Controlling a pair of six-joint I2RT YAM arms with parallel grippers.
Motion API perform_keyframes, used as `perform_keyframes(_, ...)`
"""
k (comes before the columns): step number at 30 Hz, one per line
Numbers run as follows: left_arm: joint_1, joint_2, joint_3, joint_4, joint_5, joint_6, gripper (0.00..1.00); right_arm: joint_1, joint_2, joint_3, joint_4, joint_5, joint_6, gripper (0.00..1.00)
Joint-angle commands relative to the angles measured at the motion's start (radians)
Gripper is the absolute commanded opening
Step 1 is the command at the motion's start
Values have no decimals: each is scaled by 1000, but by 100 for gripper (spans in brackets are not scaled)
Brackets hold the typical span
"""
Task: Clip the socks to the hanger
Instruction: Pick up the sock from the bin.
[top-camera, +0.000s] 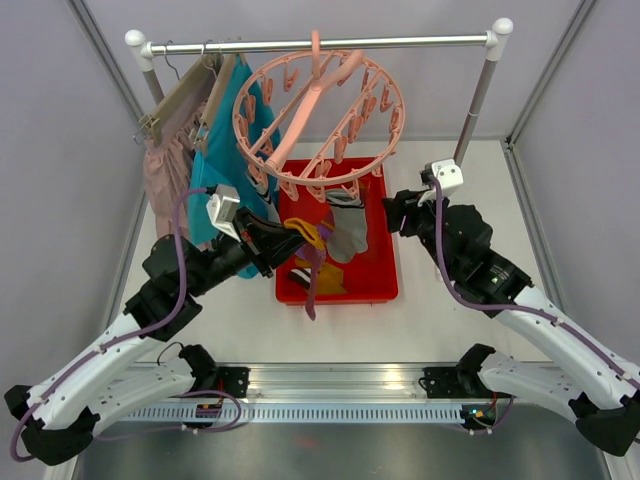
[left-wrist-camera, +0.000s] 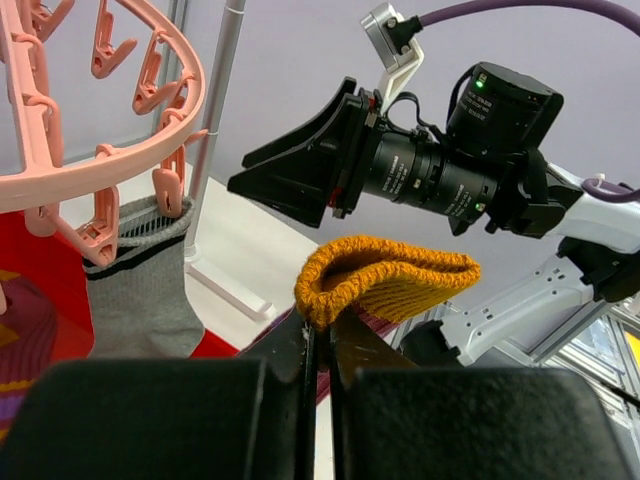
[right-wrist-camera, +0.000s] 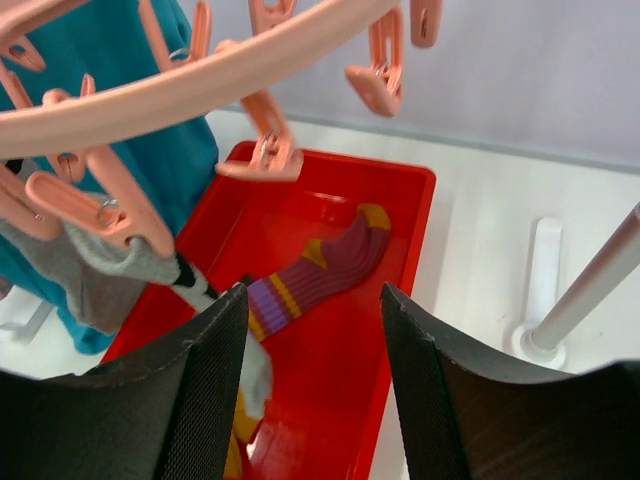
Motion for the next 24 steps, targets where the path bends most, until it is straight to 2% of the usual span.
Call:
perform_keyframes(1, -2, -26, 41, -48, -26, 53, 2, -53, 3, -20, 101, -96, -71, 63)
perform_keyframes(7, -2, -38, 40, -59, -28, 69, 2, -170, 25, -52, 199, -279, -102, 64)
perform_keyframes(8, -2, -40, 41, -59, -29, 72, 2, -188, 26, -57, 222, -346, -110, 64)
perform_keyframes(17, -2, -41, 69, -126, -49, 110, 2, -273, 40, -106, 350, -619, -145, 62)
perform_keyframes(24, -2, -49, 89, -161, -51, 138, 2, -306, 86, -89, 416, -756, -147, 62)
